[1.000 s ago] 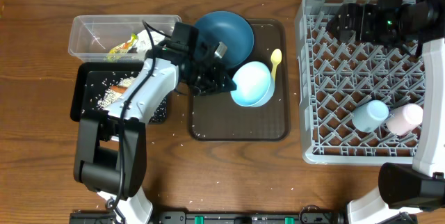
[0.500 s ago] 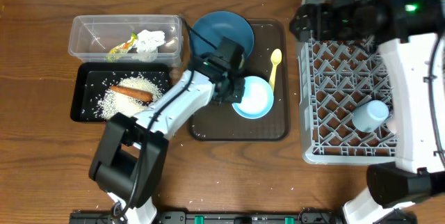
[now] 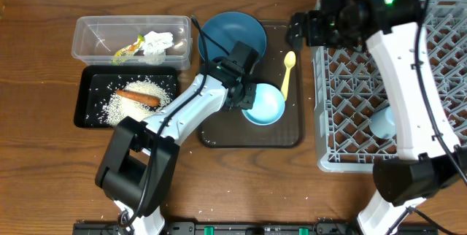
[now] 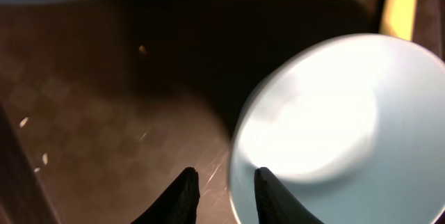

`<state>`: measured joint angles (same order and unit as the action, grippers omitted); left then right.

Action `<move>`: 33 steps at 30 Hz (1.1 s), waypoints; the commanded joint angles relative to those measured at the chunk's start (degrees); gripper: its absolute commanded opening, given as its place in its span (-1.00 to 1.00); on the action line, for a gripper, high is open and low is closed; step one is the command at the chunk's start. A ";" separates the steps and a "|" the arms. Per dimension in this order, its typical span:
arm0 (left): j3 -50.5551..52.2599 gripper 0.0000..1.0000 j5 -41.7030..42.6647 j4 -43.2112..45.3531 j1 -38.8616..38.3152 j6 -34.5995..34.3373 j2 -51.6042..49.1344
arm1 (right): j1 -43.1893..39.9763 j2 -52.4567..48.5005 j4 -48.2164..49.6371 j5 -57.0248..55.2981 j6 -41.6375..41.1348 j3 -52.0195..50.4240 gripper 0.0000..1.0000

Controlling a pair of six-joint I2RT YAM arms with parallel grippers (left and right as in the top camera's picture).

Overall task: Sort waste into correct bins and load items into the dishwasher rack
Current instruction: 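Grasp the bowl with the right gripper and release the left gripper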

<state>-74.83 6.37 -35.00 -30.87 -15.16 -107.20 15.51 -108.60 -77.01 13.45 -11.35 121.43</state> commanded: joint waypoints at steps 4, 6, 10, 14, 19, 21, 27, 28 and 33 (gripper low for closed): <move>-1.40 -0.34 -1.03 -3.21 5.51 -3.69 5.33 | 3.28 -4.09 0.50 -0.20 -1.09 -0.59 0.89; -1.40 -0.33 -0.92 -4.22 7.50 -4.15 7.87 | 4.09 -5.49 0.48 -0.20 -1.22 -0.61 0.86; -1.40 -0.24 -0.87 -5.68 11.54 -4.26 13.99 | 5.03 -8.28 0.33 -1.16 -2.62 -0.83 0.82; -1.40 -0.10 -0.90 -5.75 14.53 -4.26 18.23 | 5.73 -10.82 -1.16 -3.80 -3.02 -1.27 0.75; -1.40 0.01 -0.87 -5.73 17.62 -4.28 20.11 | 6.95 -13.57 -1.73 -4.68 -2.99 -4.22 0.58; -1.38 0.02 -0.87 -6.05 18.75 -4.28 20.06 | 7.52 -14.25 -0.83 -4.70 -2.99 -6.67 0.43; -1.38 0.05 -0.92 -7.02 20.00 -4.24 20.04 | 8.15 -14.34 3.78 -6.01 -3.04 -15.98 0.17; -1.38 0.05 -0.92 -7.02 20.00 -4.24 20.04 | 8.15 -14.34 4.87 -6.49 -3.08 -17.84 0.15; -1.38 0.05 -0.90 -7.02 19.98 -4.24 20.04 | 8.15 -14.34 9.03 -6.62 -3.26 -23.43 -0.01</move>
<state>-75.26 5.82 -41.87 -11.07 -19.49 -87.24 23.33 -122.45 -68.97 7.77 -14.26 99.72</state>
